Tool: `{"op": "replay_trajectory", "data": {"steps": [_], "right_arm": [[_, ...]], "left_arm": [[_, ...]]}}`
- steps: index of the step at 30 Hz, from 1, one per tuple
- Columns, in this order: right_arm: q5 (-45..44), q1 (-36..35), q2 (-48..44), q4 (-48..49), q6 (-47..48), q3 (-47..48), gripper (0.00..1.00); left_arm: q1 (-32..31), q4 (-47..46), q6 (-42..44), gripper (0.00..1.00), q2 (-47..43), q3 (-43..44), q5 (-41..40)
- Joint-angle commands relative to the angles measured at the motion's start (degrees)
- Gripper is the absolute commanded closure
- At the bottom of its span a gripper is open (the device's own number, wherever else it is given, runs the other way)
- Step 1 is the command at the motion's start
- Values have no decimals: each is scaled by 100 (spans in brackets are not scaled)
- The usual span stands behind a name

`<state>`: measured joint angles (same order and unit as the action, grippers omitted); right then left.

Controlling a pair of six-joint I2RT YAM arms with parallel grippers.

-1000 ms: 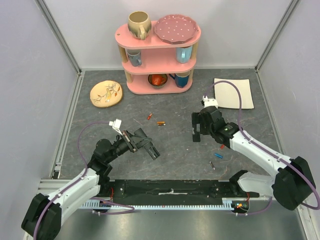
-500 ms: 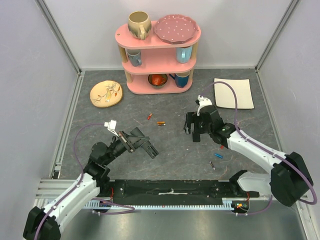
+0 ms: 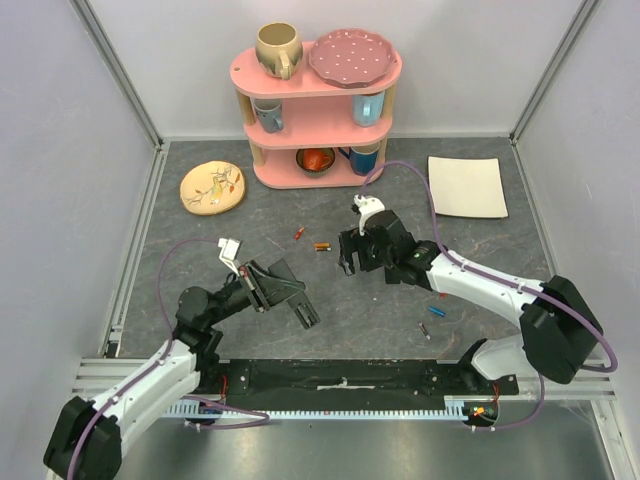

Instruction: Load the batteries into the remote control

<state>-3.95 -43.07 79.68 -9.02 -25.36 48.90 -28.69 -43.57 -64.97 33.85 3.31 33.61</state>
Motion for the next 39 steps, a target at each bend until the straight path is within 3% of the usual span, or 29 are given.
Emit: {"op": "replay_trajectory", "data": {"steps": [1,10,19,29,39], "right_arm": [[-282,-61,91,198,14,190,13],[-598,-88,407,93,-144,400,13],[-1108,-149,1233,-109,-320,1112,15],[-1169,-334,2236,-153,-548,1841,17],[-1565,-518,2815,-206,-1049,2246,17]], "left_arm": [[30,-1908,-446,98,377,-199,752],[30,-1717,-481,98,351,-260,604],[258,498,-376,98,-150,-331,-353],[294,253,-552,98,-440,-533,-320],[302,841,-350,98,-915,-542,-311]]}}
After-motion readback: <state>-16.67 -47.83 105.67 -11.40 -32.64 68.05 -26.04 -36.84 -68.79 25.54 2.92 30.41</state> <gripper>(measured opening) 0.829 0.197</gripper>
